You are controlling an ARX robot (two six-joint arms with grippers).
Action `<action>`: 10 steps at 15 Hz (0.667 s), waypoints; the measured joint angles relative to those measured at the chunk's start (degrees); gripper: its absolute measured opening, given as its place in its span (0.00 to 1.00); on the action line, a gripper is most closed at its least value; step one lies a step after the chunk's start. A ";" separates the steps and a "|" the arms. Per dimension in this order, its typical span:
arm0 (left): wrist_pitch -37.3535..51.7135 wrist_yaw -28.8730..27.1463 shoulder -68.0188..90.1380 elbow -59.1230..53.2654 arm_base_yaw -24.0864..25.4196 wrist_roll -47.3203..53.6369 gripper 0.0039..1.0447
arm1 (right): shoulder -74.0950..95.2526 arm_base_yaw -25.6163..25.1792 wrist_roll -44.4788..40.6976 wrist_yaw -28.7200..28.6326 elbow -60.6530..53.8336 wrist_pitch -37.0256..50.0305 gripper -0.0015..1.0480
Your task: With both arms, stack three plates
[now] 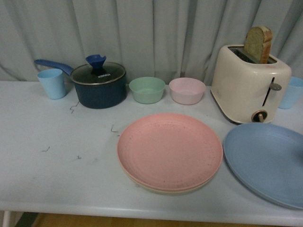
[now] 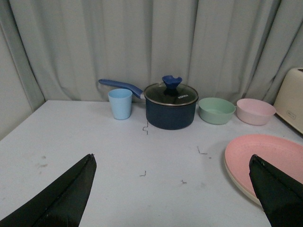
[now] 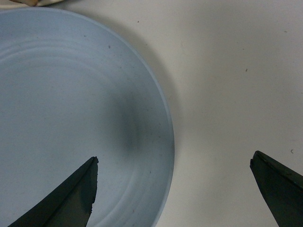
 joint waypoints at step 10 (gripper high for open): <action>0.02 0.00 0.00 0.00 0.00 0.00 0.94 | 11.41 1.16 3.32 4.42 3.93 3.67 0.88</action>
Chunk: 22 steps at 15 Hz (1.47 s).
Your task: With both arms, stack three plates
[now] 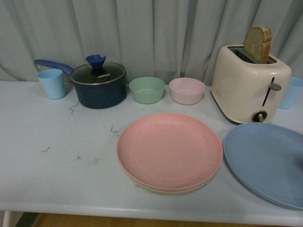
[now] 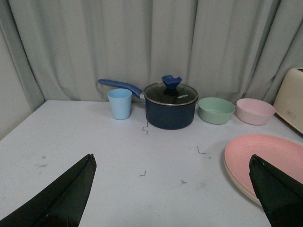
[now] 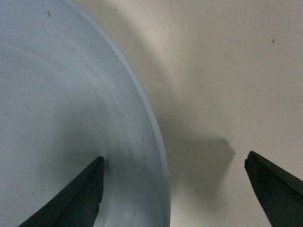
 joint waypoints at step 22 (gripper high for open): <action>0.00 0.00 0.00 0.00 0.00 0.00 0.94 | -30.82 9.51 10.49 -14.82 -7.87 -2.93 0.03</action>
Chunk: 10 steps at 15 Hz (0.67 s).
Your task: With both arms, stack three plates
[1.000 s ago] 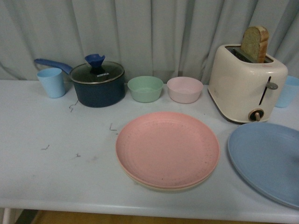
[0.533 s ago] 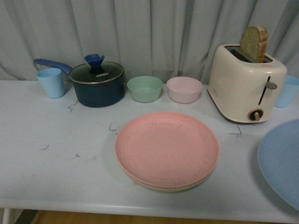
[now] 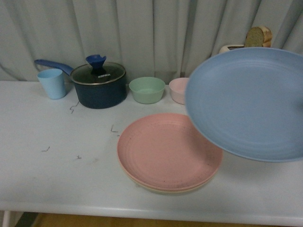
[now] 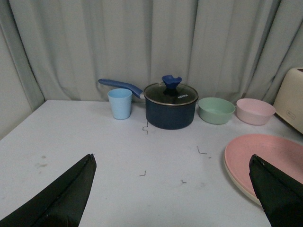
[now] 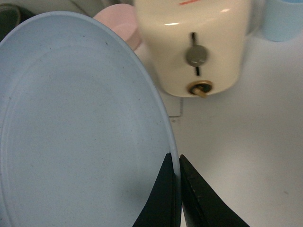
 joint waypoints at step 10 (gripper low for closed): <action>0.00 0.00 0.00 0.00 0.00 0.00 0.94 | 23.41 17.49 15.41 6.91 9.49 5.40 0.03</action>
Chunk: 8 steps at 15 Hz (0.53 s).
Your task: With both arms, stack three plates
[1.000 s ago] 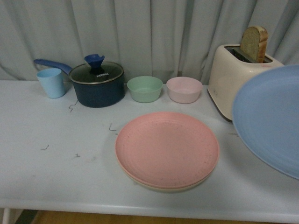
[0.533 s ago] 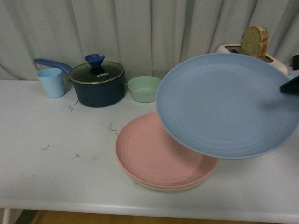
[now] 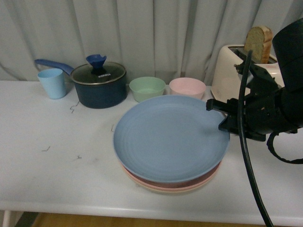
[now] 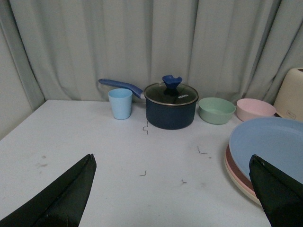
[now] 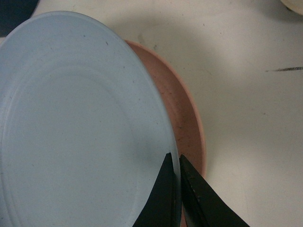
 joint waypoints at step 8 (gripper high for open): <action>0.00 0.00 0.00 0.00 0.00 0.00 0.94 | 2.03 -0.55 2.56 0.39 0.17 -0.74 0.29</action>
